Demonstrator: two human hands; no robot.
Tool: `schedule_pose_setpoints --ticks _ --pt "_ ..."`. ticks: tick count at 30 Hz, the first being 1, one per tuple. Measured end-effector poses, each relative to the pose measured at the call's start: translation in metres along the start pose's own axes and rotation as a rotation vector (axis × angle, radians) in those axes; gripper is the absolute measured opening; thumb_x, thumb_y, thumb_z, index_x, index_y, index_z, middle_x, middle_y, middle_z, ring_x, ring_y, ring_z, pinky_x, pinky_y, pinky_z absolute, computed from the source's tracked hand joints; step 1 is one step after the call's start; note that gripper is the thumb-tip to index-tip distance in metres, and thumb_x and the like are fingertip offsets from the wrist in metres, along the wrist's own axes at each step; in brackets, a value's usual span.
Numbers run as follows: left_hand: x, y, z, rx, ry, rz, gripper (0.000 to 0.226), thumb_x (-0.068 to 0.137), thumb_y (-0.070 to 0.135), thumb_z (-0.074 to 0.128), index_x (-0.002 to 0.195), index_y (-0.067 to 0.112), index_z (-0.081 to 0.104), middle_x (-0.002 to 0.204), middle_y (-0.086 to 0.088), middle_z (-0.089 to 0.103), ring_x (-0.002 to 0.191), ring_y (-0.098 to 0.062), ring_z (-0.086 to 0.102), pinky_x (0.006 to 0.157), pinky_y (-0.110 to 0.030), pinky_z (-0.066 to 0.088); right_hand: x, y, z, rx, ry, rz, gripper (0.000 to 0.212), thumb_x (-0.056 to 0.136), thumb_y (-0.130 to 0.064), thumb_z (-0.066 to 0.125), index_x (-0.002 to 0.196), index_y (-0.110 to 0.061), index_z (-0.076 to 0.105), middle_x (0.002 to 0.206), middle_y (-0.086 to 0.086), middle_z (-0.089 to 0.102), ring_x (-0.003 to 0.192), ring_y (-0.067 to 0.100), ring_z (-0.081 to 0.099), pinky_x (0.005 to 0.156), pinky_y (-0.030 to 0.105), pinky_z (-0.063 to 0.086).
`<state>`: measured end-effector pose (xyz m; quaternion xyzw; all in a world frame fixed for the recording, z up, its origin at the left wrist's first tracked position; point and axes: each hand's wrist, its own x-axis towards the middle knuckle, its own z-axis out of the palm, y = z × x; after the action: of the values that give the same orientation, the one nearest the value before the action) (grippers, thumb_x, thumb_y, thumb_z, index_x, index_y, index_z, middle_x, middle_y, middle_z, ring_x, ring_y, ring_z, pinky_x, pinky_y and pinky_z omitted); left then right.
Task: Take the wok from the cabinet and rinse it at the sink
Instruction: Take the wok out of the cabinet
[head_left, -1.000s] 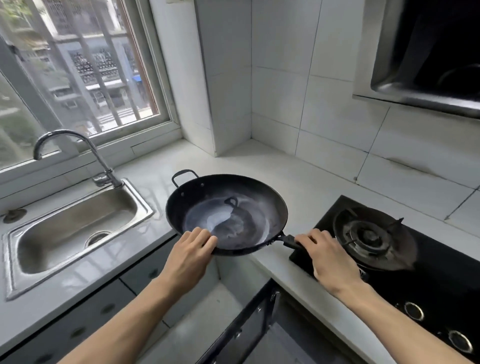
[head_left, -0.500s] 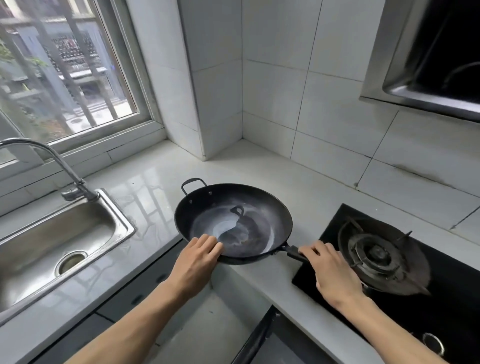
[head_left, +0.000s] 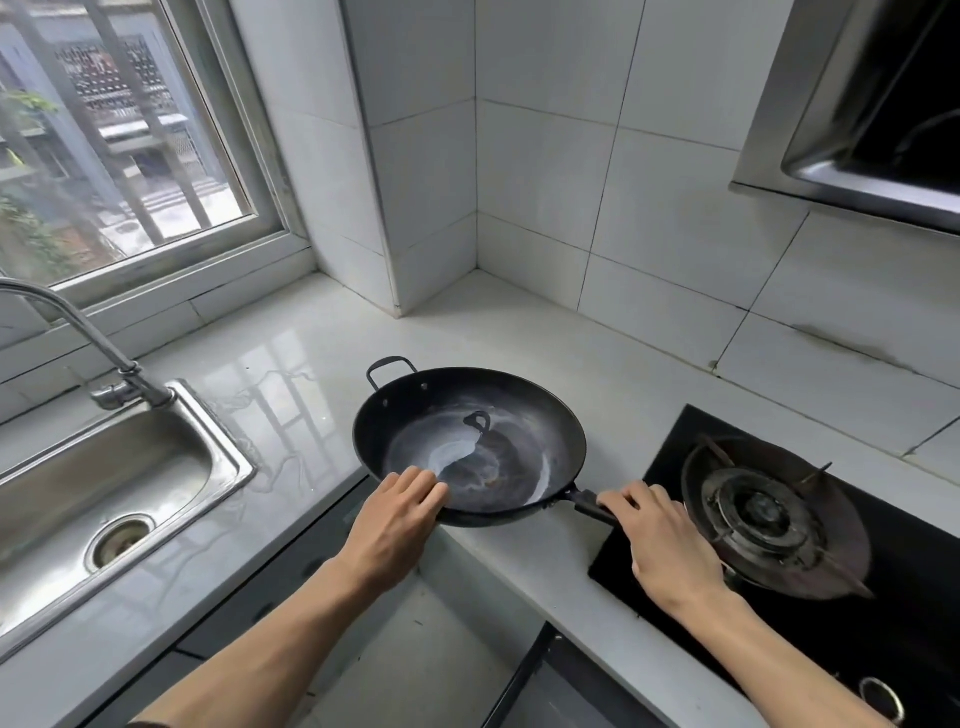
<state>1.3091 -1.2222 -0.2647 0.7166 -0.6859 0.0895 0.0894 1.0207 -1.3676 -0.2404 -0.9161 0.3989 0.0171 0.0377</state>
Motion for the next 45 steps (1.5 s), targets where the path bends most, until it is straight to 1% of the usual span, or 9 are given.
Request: schedule_pose_setpoints --ticks 13,20,25,29,34,38,41,43,45 --pt "0.016 -0.001 0.014 -0.022 0.019 0.029 0.017 0.084 0.013 0.069 0.085 0.016 0.053 0.083 0.002 0.051 0.074 -0.021 0.044 0.063 -0.029 0.037 0.010 0.009 0.015 0.020 0.012 0.036 0.072 0.071 0.009 0.057 0.130 -0.030 0.043 0.116 -0.006 0.047 0.101 0.017 0.044 0.086 0.027 0.042" --pt "0.020 -0.002 0.028 0.037 -0.042 0.057 0.022 0.079 0.007 0.073 0.085 0.017 0.055 0.082 0.002 0.052 0.073 -0.021 0.044 0.062 -0.031 0.040 0.015 0.011 0.034 0.031 0.021 0.040 0.072 0.070 0.009 0.060 0.131 -0.026 0.046 0.115 -0.003 0.048 0.100 0.019 0.044 0.084 0.030 0.045" --pt "0.003 0.001 0.038 0.021 -0.063 0.094 0.022 0.077 -0.001 0.066 0.086 0.017 0.056 0.082 0.001 0.051 0.072 -0.021 0.045 0.061 -0.031 0.040 0.012 0.013 0.050 0.077 0.024 0.042 0.069 0.069 0.011 0.062 0.128 -0.023 0.051 0.114 -0.001 0.050 0.098 0.020 0.046 0.082 0.031 0.046" --pt "-0.006 0.007 0.045 0.016 -0.102 0.008 0.023 0.077 -0.004 0.058 0.086 0.018 0.055 0.083 0.002 0.051 0.076 -0.022 0.045 0.065 -0.032 0.041 0.008 0.014 0.060 0.128 0.034 0.054 0.070 0.067 0.013 0.064 0.127 -0.021 0.053 0.113 0.001 0.052 0.098 0.020 0.047 0.080 0.032 0.046" --pt "-0.006 0.012 0.048 0.021 -0.121 -0.075 0.027 0.075 -0.004 0.063 0.088 0.017 0.053 0.084 0.001 0.051 0.077 -0.023 0.045 0.068 -0.032 0.042 0.005 0.016 0.068 0.170 0.058 0.055 0.066 0.068 0.011 0.068 0.123 -0.022 0.054 0.108 0.000 0.052 0.093 0.019 0.048 0.075 0.031 0.047" --pt "-0.016 0.024 0.050 0.019 -0.159 -0.139 0.031 0.074 0.000 0.066 0.098 0.017 0.057 0.092 0.001 0.054 0.080 -0.023 0.045 0.069 -0.030 0.041 -0.001 0.020 0.073 0.197 0.050 0.046 0.064 0.070 0.007 0.071 0.126 -0.021 0.054 0.112 0.000 0.053 0.098 0.020 0.049 0.078 0.031 0.048" --pt "-0.029 0.036 0.042 -0.030 -0.139 -0.175 0.033 0.080 0.007 0.062 0.111 0.016 0.059 0.105 0.000 0.057 0.089 -0.024 0.051 0.074 -0.035 0.046 -0.003 0.021 0.071 0.192 0.063 0.058 0.062 0.074 0.008 0.067 0.127 -0.020 0.053 0.116 0.002 0.052 0.102 0.021 0.048 0.081 0.032 0.046" --pt "-0.042 0.045 0.034 -0.085 -0.129 -0.217 0.032 0.078 0.010 0.067 0.109 0.014 0.060 0.109 -0.002 0.058 0.091 -0.027 0.054 0.075 -0.039 0.049 -0.005 0.019 0.068 0.177 0.056 0.085 0.062 0.075 0.008 0.062 0.129 -0.020 0.051 0.120 0.003 0.051 0.105 0.023 0.047 0.083 0.034 0.044" --pt "-0.061 0.053 0.029 -0.094 -0.183 -0.243 0.022 0.080 0.015 0.065 0.102 0.013 0.060 0.106 -0.002 0.057 0.092 -0.028 0.053 0.076 -0.039 0.047 -0.011 0.015 0.066 0.162 0.062 0.114 0.058 0.079 0.001 0.061 0.131 -0.021 0.048 0.123 0.003 0.049 0.108 0.024 0.045 0.088 0.036 0.041"
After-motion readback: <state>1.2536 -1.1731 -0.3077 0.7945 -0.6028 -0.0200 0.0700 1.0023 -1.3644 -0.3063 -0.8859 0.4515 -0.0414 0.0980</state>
